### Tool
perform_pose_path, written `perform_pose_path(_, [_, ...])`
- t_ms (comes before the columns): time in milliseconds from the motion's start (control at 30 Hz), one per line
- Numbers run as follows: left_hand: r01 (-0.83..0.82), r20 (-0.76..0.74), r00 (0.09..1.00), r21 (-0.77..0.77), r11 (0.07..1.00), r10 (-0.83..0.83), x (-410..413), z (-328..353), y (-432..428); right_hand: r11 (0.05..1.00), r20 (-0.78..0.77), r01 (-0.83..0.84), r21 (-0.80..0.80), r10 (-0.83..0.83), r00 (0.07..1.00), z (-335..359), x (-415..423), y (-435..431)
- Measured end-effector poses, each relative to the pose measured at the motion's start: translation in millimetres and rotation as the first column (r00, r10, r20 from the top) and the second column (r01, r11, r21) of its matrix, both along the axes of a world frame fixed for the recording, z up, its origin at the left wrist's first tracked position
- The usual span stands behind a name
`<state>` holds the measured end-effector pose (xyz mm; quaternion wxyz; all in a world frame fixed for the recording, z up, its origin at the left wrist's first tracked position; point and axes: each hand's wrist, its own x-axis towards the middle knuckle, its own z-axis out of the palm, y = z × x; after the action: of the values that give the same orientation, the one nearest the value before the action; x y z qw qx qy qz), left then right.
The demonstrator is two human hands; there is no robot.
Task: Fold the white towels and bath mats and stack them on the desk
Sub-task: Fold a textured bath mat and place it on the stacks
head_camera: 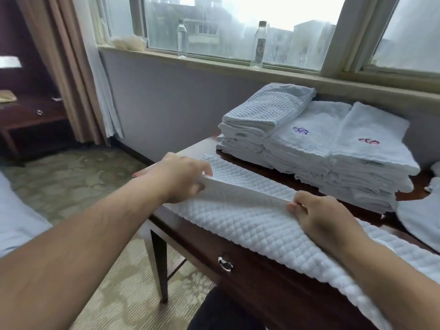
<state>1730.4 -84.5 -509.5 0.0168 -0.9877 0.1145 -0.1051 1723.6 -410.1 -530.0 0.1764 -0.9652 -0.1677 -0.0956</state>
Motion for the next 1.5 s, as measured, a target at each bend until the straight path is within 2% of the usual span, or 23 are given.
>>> perform_pose_path(67, [0.018,0.11,0.994,0.007,1.0,-0.018,11,3,-4,0.996,-0.182,0.084,0.001,-0.082,0.98,11,7,5])
perform_pose_path(167, [0.062,0.228,0.972,-0.055,0.997,-0.048,32,9,-15,0.998,-0.303,0.046,0.053,-0.028,0.953,19,11,24])
perform_pose_path(233, [0.067,0.278,0.959,-0.065,0.996,-0.046,50,17,-22,0.99,-0.25,0.053,0.129,-0.019,0.968,20,13,32])
perform_pose_path(300, [0.06,0.288,0.957,-0.071,0.996,-0.037,67,26,-27,0.981,-0.115,0.112,0.159,-0.094,0.989,24,19,33])
perform_pose_path(367, [0.033,0.244,0.97,-0.067,0.997,-0.016,80,32,-32,0.981,0.008,0.163,0.106,-0.165,0.986,30,26,29])
perform_pose_path(467, [-0.034,0.196,0.98,-0.018,0.999,0.036,89,29,-38,0.98,0.13,0.189,-0.059,-0.181,0.975,33,37,25])
perform_pose_path(533, [-0.071,0.237,0.967,-0.101,0.992,0.093,85,15,-41,0.961,0.11,0.228,-0.157,-0.212,0.971,29,42,24])
perform_pose_path(600, [-0.107,0.243,0.952,-0.306,0.946,0.186,75,-5,-42,0.956,0.008,0.244,-0.163,-0.246,0.969,17,44,23])
perform_pose_path(667, [-0.195,0.148,0.946,-0.454,0.869,0.29,70,-23,-37,0.955,-0.07,0.278,-0.107,-0.287,0.956,5,44,26])
perform_pose_path(700, [-0.253,0.065,0.944,-0.484,0.837,0.323,69,-30,-34,0.95,-0.042,0.293,-0.11,-0.299,0.953,1,45,29])
perform_pose_path(767, [-0.329,-0.048,0.938,-0.447,0.832,0.345,68,-42,-30,0.935,0.083,0.3,-0.188,-0.289,0.954,-3,48,37])
perform_pose_path(833, [-0.348,-0.077,0.935,-0.402,0.847,0.347,64,-52,-29,0.937,0.095,0.27,-0.223,-0.255,0.962,-3,49,50])
perform_pose_path(900, [-0.348,-0.062,0.934,-0.394,0.851,0.353,61,-59,-27,0.953,0.062,0.227,-0.202,-0.219,0.974,-7,51,58])
perform_pose_path(967, [-0.368,-0.061,0.923,-0.438,0.82,0.381,63,-61,-25,0.972,0.073,0.206,-0.11,-0.199,0.977,-10,55,58])
perform_pose_path(1033, [-0.389,-0.047,0.899,-0.542,0.745,0.435,66,-56,-22,0.983,0.055,0.182,0.035,-0.184,0.981,-7,59,57])
perform_pose_path(1100, [-0.378,-0.005,0.873,-0.639,0.67,0.488,69,-49,-18,0.981,0.007,0.164,0.099,-0.166,0.986,-3,65,58])
perform_pose_path(1367, [-0.31,0.096,0.842,-0.72,0.621,0.531,60,-42,-5,0.984,-0.031,0.16,0.073,-0.158,0.987,-4,77,55])
perform_pose_path(1500, [-0.336,0.106,0.816,-0.714,0.614,0.569,58,-43,-1,0.986,-0.018,0.145,0.079,-0.144,0.989,-4,81,59])
